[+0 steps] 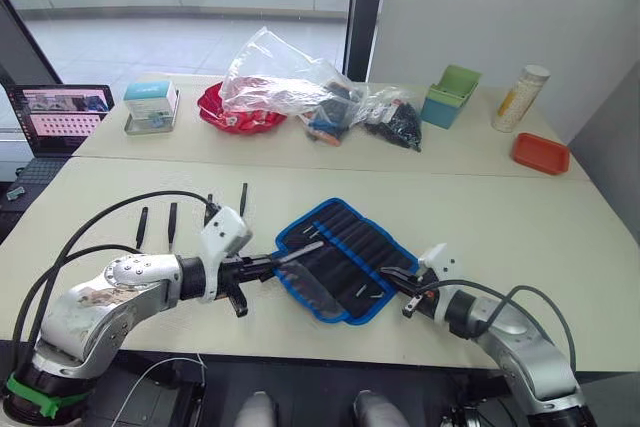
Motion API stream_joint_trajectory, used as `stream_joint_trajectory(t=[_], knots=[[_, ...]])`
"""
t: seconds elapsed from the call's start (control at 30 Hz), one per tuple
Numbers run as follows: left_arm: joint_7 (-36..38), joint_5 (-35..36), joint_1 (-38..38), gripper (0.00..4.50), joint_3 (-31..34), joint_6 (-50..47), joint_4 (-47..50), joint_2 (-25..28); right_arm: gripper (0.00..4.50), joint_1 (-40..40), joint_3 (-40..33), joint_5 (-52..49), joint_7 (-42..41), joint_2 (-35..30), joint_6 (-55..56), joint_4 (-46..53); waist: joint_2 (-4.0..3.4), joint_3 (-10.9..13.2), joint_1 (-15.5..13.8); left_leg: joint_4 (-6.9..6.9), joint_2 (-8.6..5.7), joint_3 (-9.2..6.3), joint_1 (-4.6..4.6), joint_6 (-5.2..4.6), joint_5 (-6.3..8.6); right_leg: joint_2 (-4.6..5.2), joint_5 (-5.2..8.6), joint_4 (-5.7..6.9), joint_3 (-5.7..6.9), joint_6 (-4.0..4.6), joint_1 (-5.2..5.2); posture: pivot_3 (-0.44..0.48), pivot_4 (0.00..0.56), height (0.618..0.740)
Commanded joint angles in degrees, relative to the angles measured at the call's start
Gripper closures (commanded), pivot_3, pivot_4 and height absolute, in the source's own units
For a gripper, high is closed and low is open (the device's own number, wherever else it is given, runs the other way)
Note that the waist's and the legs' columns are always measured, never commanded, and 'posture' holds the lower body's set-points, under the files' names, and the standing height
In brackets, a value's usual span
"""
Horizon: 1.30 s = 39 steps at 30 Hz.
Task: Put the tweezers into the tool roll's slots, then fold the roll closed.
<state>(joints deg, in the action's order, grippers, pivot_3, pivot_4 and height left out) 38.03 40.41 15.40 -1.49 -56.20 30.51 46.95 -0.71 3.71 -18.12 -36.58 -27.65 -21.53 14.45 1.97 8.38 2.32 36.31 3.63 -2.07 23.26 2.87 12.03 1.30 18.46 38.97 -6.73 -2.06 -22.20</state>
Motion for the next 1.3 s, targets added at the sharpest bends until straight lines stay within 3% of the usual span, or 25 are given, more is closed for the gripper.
stream_joint_trajectory(t=[0.03,0.4,1.3], knots=[[-2.59,-0.79,4.93,4.50,-1.85,-5.51,-0.51,-0.12,4.49,0.75,0.98,1.20,0.55,0.34,-0.64,-0.06,0.01,0.00,-0.01,0.01,0.00,0.00,0.01,0.00,0.00,-0.01,0.00,0.00,-0.01,0.00,0.00,0.000,0.150,0.723],[-6.90,-2.96,15.93,4.50,-7.17,-18.36,-3.97,-2.95,4.49,0.63,1.15,2.17,1.64,0.94,-1.02,1.65,0.01,0.00,0.10,0.02,-0.03,-0.01,0.02,0.00,0.00,-0.02,0.00,0.00,-0.07,-0.01,0.00,0.000,0.150,0.723],[-4.64,-8.94,23.33,4.50,-16.03,-18.50,-11.95,-10.42,4.49,0.09,1.29,3.59,5.99,2.77,-4.41,4.81,0.01,-0.01,-0.34,0.08,-0.16,-0.04,0.08,0.01,-0.01,0.02,0.01,0.01,-0.16,-0.03,0.02,0.000,0.150,0.723]])
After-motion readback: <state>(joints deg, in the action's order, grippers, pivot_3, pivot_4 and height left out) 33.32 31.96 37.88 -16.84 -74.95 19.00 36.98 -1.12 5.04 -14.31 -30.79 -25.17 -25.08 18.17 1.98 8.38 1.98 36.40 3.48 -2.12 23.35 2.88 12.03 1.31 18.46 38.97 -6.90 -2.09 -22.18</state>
